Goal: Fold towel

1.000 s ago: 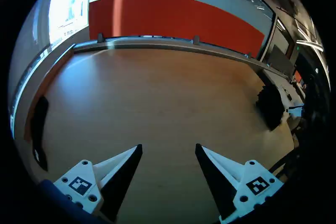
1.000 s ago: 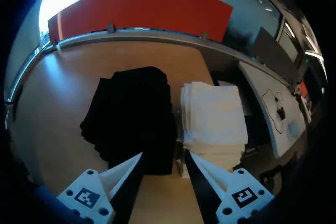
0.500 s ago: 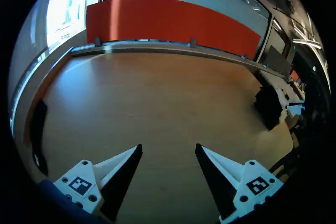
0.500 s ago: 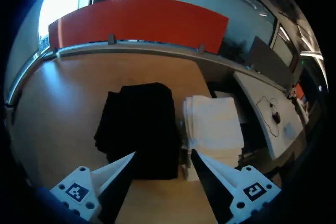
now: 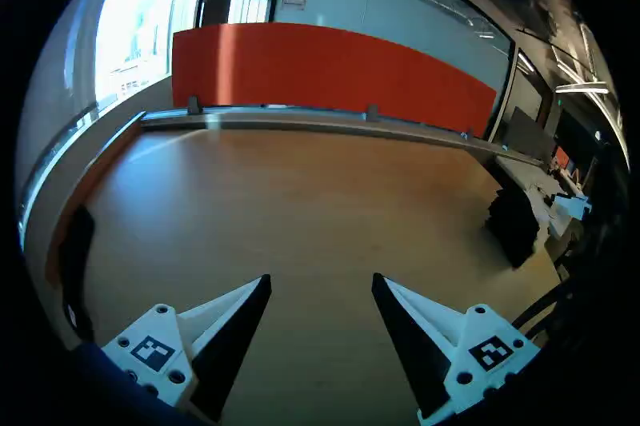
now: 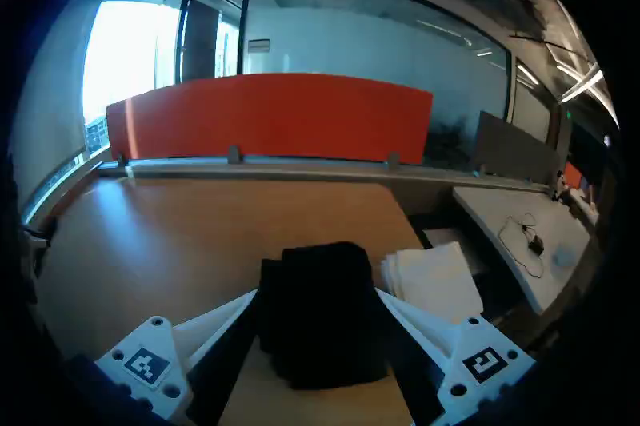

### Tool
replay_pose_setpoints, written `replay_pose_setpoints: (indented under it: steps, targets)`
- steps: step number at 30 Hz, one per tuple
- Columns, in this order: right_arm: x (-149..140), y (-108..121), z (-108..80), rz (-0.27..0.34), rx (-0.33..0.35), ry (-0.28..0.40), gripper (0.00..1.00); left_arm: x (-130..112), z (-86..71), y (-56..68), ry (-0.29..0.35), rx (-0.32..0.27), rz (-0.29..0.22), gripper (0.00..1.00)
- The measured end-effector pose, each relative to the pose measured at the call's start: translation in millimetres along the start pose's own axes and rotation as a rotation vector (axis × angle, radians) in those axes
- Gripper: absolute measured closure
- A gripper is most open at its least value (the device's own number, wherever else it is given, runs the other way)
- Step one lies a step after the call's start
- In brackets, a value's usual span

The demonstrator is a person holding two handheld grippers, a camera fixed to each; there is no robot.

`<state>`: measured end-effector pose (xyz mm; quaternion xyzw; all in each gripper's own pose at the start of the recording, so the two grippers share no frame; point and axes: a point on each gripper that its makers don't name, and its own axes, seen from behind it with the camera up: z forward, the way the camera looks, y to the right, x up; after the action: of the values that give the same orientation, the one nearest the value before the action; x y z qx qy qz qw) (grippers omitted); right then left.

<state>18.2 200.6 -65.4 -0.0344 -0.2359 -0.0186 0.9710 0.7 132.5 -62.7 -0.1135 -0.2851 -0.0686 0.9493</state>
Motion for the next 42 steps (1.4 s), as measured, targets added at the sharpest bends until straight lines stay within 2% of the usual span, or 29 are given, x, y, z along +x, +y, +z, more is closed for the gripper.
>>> replay_pose_setpoints:
  steps: [9, 23, 29, 35, 42]
  targets:
    - [21.0, -29.3, -5.9, -0.017, -0.008, 0.088, 0.08, 32.6, -6.9, -12.5, 0.112, 0.019, -0.010, 0.06]
    - [95.1, -89.9, -27.2, 0.011, 0.000, 0.296, 0.08, 77.4, -17.9, -34.1, 0.261, 0.057, -0.002, 0.07]
    - [109.2, -122.4, -23.5, -0.013, 0.017, 0.335, 0.07, 92.8, -24.9, -43.6, 0.314, 0.071, 0.000, 0.06]
    - [117.4, -158.9, -17.4, -0.029, 0.052, 0.345, 0.07, 106.1, -32.4, -56.1, 0.358, 0.096, 0.014, 0.06]
    - [132.3, -190.0, -13.8, 0.020, 0.075, 0.361, 0.07, 124.4, -41.4, -61.8, 0.411, 0.100, 0.018, 0.07]
